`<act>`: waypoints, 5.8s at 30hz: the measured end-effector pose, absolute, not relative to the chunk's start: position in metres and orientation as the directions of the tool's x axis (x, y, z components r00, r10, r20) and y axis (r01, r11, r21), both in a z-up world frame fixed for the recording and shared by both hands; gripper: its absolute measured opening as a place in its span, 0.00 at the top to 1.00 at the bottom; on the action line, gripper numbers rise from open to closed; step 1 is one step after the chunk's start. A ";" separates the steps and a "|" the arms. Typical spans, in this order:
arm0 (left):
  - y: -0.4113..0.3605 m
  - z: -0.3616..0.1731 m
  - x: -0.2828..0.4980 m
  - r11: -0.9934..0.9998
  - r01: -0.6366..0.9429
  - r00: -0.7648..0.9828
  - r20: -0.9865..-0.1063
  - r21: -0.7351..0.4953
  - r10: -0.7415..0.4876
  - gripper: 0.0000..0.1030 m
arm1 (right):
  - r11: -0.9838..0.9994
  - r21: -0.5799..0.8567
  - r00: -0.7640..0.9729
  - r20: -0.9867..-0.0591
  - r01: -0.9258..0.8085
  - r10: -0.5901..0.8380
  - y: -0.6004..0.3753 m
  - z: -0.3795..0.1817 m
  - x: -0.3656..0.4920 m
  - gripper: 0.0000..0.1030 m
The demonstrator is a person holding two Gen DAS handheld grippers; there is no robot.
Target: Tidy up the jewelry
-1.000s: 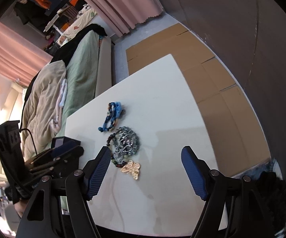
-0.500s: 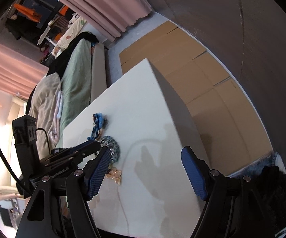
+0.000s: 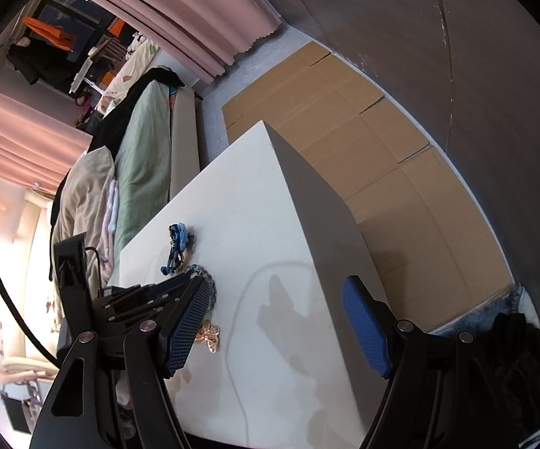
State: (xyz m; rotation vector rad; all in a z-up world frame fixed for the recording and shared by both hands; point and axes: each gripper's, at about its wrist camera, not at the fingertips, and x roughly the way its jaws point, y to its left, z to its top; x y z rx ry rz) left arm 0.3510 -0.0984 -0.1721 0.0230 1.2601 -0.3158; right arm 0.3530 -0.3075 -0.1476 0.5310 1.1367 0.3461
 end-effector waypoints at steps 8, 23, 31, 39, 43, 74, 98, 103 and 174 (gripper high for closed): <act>-0.096 -0.172 0.353 0.949 0.251 0.205 -0.947 -0.192 -0.246 0.62 | 0.836 0.549 0.376 -0.773 -0.006 0.511 -0.302 -0.149 0.354 0.27; -0.110 -0.174 0.340 0.948 0.312 0.242 -0.959 -0.067 -0.148 0.59 | 0.848 0.530 0.368 -0.787 -0.006 0.495 -0.297 -0.151 0.359 0.27; -0.108 -0.180 0.327 0.937 0.350 0.261 -0.961 0.001 -0.096 0.58 | 0.851 0.525 0.376 -0.788 -0.004 0.488 -0.296 -0.150 0.355 0.27; -0.100 -0.170 0.328 0.950 0.310 0.305 -0.945 -0.022 -0.121 0.61 | 0.852 0.523 0.379 -0.785 -0.019 0.490 -0.289 -0.147 0.355 0.27; -0.089 -0.158 0.333 0.955 0.286 0.311 -0.935 -0.078 -0.170 0.61 | 0.851 0.525 0.377 -0.784 -0.021 0.493 -0.287 -0.145 0.356 0.27; 0.000 -0.029 0.283 0.966 0.191 0.568 -0.783 -0.173 -0.253 0.62 | 0.931 0.286 0.210 -0.919 -0.226 0.333 -0.166 -0.178 0.335 0.46; 0.036 0.008 0.261 0.985 0.130 0.587 -0.791 -0.117 -0.171 1.00 | 0.948 0.220 0.250 -0.928 -0.230 0.276 -0.159 -0.171 0.329 0.70; 0.031 -0.036 0.258 0.986 0.107 0.485 -0.859 -0.128 -0.164 0.99 | 0.944 0.237 0.260 -0.920 -0.230 0.294 -0.167 -0.167 0.327 0.70; -0.007 -0.082 0.262 0.999 0.035 0.403 -0.915 0.019 0.004 0.84 | 0.887 0.390 0.349 -0.818 -0.249 0.458 -0.206 -0.118 0.310 0.69</act>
